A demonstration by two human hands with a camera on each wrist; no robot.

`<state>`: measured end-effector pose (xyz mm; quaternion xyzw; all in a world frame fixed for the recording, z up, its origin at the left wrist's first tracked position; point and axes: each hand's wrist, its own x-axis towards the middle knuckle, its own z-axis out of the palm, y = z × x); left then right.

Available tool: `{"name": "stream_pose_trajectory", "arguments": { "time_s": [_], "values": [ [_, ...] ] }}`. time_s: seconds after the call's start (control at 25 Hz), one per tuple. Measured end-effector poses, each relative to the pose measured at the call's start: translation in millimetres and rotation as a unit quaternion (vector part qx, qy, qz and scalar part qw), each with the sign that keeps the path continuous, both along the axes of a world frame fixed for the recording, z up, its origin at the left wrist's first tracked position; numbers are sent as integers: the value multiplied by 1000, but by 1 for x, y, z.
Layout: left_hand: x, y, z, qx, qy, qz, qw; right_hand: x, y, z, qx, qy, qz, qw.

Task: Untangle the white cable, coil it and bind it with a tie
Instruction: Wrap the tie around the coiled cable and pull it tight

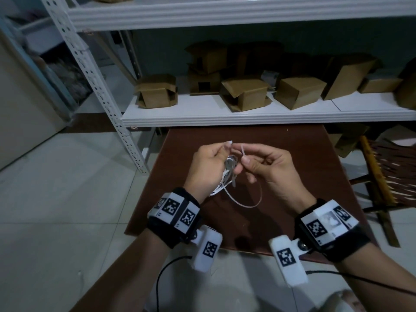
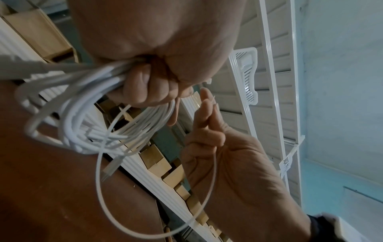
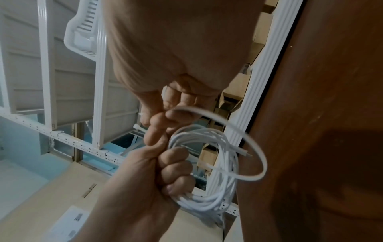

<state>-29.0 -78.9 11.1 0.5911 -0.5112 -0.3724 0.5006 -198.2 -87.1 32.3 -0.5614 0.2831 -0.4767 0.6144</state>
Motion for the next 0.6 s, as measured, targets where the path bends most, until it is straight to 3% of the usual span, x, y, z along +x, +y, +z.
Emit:
{"name": "stream_pose_trajectory", "arguments": {
  "time_s": [0.28, 0.48, 0.6],
  "values": [
    [-9, 3, 6, 9, 39, -8, 999, 8, 6, -5, 20, -19, -21, 999],
    [-13, 1, 2, 21, 112, -31, 993, 10, 7, -5, 5, 3, -19, 1000],
    [-14, 0, 1, 13, 99, -29, 995, 11, 6, -6, 3, 0, -26, 1000]
  ]
}}
